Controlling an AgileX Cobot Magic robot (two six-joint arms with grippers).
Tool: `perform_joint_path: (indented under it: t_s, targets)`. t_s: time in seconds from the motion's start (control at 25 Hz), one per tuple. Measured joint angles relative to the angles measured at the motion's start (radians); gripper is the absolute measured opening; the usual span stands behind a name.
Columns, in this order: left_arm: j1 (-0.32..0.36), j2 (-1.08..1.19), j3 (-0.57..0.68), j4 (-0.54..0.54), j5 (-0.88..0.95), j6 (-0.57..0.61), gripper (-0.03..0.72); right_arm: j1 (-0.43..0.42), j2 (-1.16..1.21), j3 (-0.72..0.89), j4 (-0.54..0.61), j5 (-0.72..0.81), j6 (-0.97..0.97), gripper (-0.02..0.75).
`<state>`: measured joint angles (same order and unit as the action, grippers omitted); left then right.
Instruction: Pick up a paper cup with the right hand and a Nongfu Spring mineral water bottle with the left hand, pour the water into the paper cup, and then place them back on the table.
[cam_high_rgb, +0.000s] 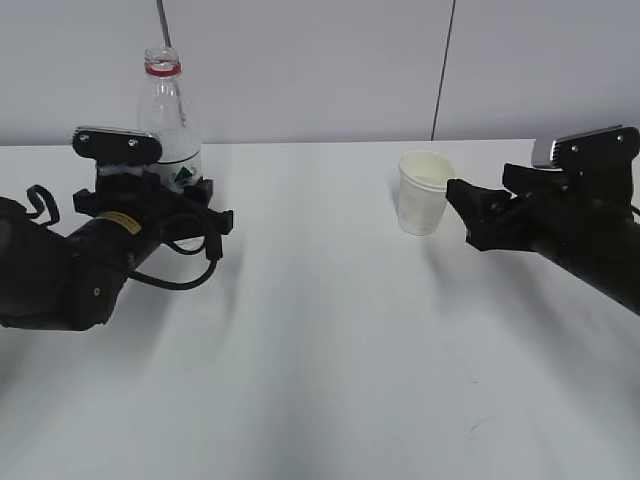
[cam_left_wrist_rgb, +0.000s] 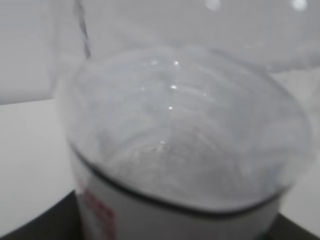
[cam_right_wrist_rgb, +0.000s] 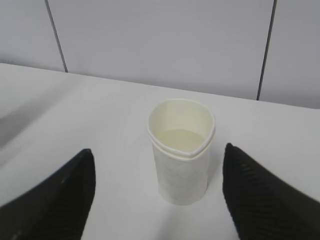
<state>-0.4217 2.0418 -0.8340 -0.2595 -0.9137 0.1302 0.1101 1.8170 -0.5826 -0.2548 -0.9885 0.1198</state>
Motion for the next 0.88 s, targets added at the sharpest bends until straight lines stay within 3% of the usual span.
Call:
perform_joint_path:
  t_s: [0.36,0.76,0.88]
  targets:
    - [0.027,0.109,-0.104,-0.01,-0.009,-0.002,0.389,0.0,-0.015,0.004,0.0,0.002,-0.02,0.592]
    - [0.028,0.15,-0.116,-0.013,-0.04,-0.027,0.389,0.0,-0.015,0.004,0.0,0.004,-0.022,0.592]
    - [0.028,0.15,-0.116,-0.013,-0.04,-0.027,0.421,0.0,-0.015,0.004,0.0,0.004,-0.022,0.592]
